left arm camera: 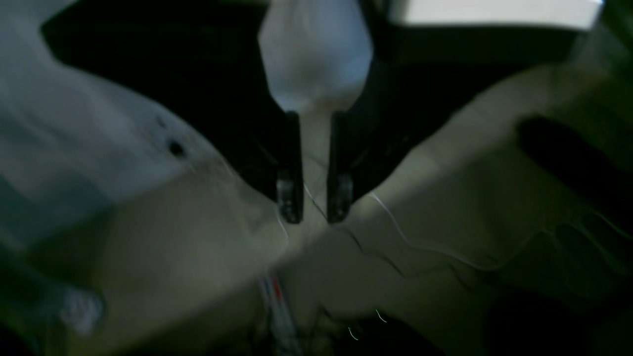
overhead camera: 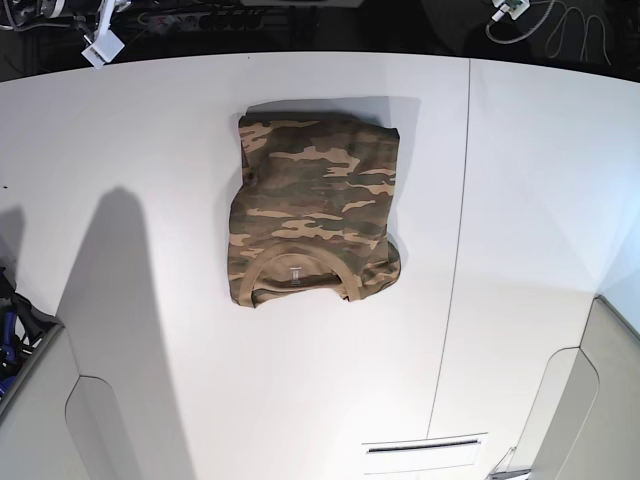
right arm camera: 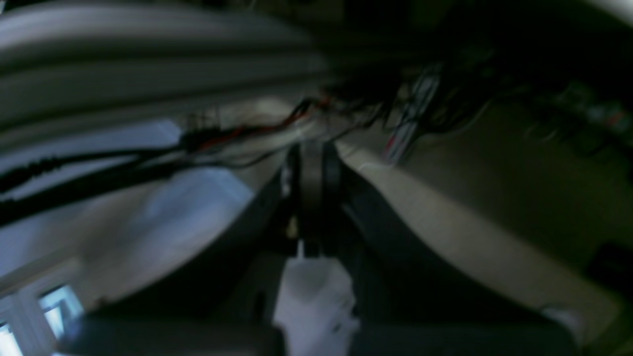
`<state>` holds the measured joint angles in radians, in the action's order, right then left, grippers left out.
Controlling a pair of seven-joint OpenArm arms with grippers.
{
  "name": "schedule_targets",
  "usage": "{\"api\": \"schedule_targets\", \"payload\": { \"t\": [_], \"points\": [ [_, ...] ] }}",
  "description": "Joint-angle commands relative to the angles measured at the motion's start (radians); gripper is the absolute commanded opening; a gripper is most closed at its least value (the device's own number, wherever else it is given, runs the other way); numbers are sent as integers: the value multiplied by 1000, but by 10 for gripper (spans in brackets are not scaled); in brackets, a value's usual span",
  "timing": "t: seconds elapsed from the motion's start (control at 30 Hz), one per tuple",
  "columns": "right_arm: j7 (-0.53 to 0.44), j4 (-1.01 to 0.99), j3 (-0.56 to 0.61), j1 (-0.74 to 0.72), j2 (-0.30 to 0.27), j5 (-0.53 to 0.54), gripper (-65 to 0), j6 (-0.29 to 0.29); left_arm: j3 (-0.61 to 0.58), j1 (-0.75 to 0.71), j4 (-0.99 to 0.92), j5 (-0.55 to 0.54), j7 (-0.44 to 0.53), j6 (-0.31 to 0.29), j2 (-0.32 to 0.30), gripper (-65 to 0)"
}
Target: Fold the T-shirt properly
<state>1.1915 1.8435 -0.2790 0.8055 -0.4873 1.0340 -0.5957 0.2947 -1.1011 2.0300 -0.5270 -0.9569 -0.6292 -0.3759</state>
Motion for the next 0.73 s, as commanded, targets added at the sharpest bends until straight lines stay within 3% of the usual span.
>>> {"api": "schedule_targets", "payload": {
  "t": [0.0, 0.17, 0.3, 0.37, 0.5, 0.7],
  "points": [
    [-8, -11, 0, 29, -13, 2, -650, -3, -20, -6, -32, -13, 51, -4, -10, -551],
    [-127, -192, 69, 53, -13, -113, -650, -3, -165, 92, -322, 95, 307, -3, -12, -551],
    [-242, -388, 198, -2, -14, -265, -650, 0, -299, 266, -630, 128, 314, 3, -11, -551],
    [-256, -487, 272, -58, -13, -316, -650, 20, -355, 356, -773, 128, 314, 49, -2, -551],
    [-296, -682, 400, -198, -11, -385, -650, 24, -420, 537, -1020, 128, 314, 126, 48, -551],
    [-290, -858, 456, -333, 32, -406, -650, 26, -435, 674, -1243, 128, 304, 139, 128, -551]
  ]
}}
